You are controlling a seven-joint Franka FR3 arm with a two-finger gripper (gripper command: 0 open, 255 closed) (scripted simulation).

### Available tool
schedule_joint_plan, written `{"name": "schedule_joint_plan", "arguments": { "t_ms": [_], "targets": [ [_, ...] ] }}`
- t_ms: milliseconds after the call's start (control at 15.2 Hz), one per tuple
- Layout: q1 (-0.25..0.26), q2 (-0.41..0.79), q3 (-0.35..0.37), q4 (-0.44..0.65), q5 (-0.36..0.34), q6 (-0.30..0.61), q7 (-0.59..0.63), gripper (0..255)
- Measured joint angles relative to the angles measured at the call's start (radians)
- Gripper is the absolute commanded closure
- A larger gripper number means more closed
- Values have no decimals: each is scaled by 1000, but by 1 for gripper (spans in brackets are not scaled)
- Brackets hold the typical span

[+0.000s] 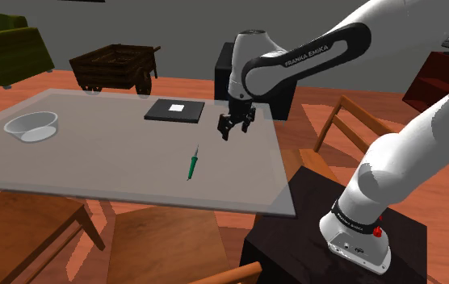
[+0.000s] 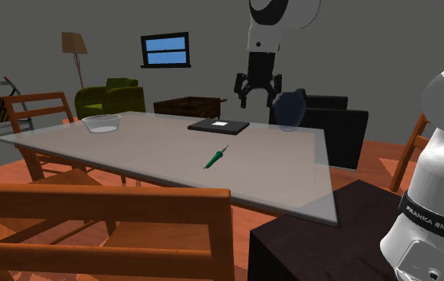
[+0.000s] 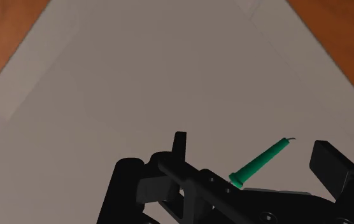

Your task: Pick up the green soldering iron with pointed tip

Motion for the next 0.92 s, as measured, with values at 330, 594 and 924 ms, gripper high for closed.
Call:
{"name": "schedule_joint_plan", "arguments": {
  "t_ms": [330,594,924],
  "targets": [
    [-32,208,53,74,-72,142,174,0],
    [-41,380,67,165,-168,219,332,0],
    [-15,598,34,320,-291,275,519,0]
  ]
}}
